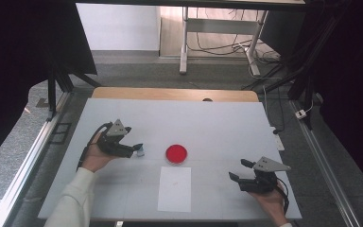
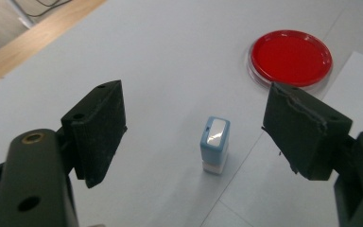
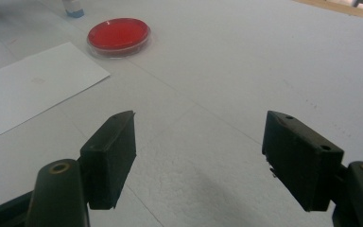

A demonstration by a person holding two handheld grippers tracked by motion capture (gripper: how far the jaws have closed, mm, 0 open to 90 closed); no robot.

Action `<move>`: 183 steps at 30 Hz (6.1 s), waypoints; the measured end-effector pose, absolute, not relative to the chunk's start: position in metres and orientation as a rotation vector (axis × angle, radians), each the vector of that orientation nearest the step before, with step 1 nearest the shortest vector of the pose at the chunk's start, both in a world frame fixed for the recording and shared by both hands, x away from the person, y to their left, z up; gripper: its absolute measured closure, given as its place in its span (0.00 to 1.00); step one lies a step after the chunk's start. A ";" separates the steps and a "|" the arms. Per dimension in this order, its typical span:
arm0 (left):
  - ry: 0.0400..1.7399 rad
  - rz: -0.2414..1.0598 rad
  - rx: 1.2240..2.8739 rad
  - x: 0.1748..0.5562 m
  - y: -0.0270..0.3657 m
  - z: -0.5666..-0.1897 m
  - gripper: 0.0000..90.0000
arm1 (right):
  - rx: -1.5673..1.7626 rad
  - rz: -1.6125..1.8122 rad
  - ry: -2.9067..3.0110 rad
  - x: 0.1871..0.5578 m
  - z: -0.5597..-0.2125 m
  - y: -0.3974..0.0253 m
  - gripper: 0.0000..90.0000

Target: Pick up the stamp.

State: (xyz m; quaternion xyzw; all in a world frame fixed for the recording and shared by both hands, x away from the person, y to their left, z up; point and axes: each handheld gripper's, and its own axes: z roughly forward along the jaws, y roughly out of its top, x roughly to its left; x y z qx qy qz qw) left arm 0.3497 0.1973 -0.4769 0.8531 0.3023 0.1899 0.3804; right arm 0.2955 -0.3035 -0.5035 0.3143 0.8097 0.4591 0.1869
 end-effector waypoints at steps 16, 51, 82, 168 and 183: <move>0.726 0.430 2.250 0.352 0.190 -0.484 0.32 | 0.884 1.262 2.293 0.296 -0.505 -0.302 0.29; 0.662 0.361 2.339 0.360 0.182 -0.502 0.69 | 0.884 1.236 2.310 0.296 -0.508 -0.302 0.29; 0.651 0.351 2.330 0.359 0.183 -0.503 0.83 | 0.866 1.244 2.299 0.295 -0.509 -0.300 0.30; 0.600 0.147 2.059 0.294 0.091 -0.455 0.83 | 0.836 1.271 2.254 0.288 -0.507 -0.297 0.30; 0.626 0.143 2.044 0.294 0.085 -0.458 0.83 | 0.833 1.264 2.250 0.287 -0.508 -0.296 0.30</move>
